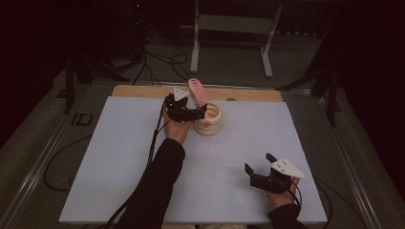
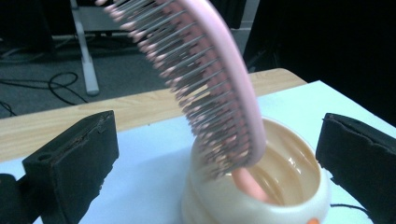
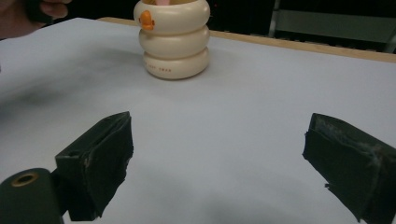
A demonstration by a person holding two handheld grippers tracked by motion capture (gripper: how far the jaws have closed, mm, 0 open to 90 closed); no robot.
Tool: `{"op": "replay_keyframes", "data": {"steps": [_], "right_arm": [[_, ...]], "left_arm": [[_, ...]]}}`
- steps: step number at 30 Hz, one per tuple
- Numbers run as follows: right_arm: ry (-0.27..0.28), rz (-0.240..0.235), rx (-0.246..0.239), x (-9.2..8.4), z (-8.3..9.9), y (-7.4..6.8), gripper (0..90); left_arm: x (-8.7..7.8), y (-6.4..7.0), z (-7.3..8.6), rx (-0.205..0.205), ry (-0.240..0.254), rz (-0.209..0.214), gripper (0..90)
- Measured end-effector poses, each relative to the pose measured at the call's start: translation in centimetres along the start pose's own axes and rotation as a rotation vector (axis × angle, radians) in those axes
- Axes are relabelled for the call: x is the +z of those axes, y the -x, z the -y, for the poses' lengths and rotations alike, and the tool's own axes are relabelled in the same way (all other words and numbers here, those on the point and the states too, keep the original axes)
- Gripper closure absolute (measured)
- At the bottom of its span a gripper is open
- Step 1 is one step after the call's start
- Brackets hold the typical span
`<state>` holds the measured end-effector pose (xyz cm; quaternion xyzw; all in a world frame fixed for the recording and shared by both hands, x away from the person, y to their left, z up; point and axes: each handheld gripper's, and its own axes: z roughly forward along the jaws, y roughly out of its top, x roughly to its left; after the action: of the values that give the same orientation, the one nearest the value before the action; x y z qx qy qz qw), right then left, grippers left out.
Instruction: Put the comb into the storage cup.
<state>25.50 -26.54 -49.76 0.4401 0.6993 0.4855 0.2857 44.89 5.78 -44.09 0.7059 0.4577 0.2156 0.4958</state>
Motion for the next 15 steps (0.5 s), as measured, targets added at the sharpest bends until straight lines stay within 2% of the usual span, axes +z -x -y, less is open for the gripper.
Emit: {"op": "replay_keyframes", "data": {"steps": [5,10,12,13,15], "right_arm": [[-0.002,-0.004,-0.001,0.1,0.0,-0.1,7.8],[-0.008,-0.004,-0.006,0.2,0.1,-0.3,7.8],[-0.008,-0.002,-0.010,0.2,0.1,-0.3,7.8],[-0.008,-0.002,-0.010,0.2,0.1,-0.3,7.8],[-0.010,-0.005,-0.011,0.3,0.1,-0.4,7.8]], "left_arm": [[-1.2,-1.1,0.5,-0.023,-0.011,0.006,0.3],[-2.8,-2.4,1.2,-0.005,-0.022,0.011,0.3],[-2.8,-2.4,1.2,-0.005,-0.022,0.011,0.2],[-3.9,-3.0,1.6,-0.003,-0.019,0.014,0.2],[-4.6,-3.4,1.8,0.002,-0.015,0.018,0.2]]}}
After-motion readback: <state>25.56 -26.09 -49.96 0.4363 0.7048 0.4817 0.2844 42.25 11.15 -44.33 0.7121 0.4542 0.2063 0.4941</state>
